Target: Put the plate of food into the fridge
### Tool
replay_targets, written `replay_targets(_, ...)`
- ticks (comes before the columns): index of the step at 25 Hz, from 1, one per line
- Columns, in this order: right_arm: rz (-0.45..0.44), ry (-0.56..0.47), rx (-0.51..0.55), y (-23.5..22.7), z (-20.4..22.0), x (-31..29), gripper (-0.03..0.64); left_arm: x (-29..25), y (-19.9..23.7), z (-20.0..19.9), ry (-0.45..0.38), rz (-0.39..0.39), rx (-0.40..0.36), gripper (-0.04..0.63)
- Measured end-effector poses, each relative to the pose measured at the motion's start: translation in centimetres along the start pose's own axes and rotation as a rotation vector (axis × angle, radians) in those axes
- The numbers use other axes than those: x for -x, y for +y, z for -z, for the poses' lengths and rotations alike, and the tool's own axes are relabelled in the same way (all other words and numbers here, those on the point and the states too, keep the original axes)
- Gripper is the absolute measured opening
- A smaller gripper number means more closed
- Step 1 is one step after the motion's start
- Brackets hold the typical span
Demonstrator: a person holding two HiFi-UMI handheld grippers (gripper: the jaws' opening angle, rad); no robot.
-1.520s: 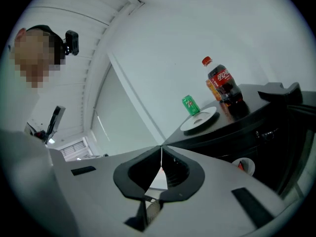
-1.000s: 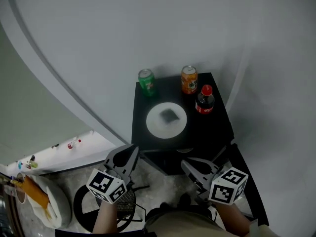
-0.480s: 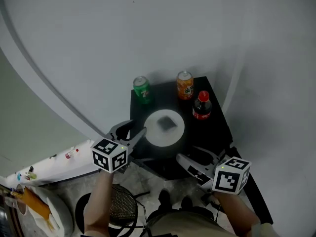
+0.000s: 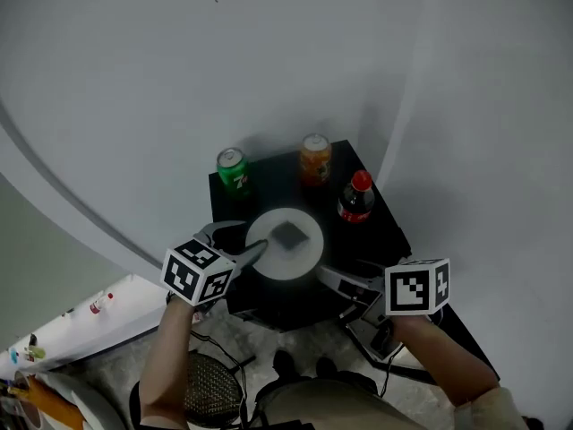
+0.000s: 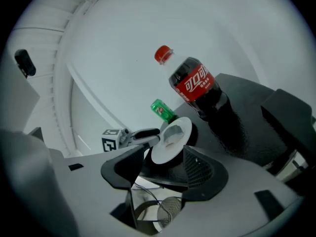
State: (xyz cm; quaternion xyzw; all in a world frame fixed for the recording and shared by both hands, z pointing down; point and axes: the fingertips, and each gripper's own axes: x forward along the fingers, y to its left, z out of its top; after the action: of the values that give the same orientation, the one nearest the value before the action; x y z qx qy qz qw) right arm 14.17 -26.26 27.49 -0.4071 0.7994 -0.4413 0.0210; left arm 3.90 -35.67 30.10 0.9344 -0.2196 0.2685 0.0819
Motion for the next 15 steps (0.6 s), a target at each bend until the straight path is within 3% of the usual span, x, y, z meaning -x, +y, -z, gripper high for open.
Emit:
replay_targets(4,0.070,0.057,-0.046,-1.6,0.4,-0.9,0.221,-0.5,-0.7,0.4,0.059,0.097,-0.013,0.201)
replay_targets(10,0.070,0.124,-0.116,-1.0,1.2,-2.3,0.221,-0.8,-1.2,0.5,0.087,0.133,-0.090,0.201)
replay_targets(15,0.068,0.075,-0.183,-0.5,1.6,-2.4,0.219,-0.8,-2.0,0.6,0.084,0.168,-0.164,0.201)
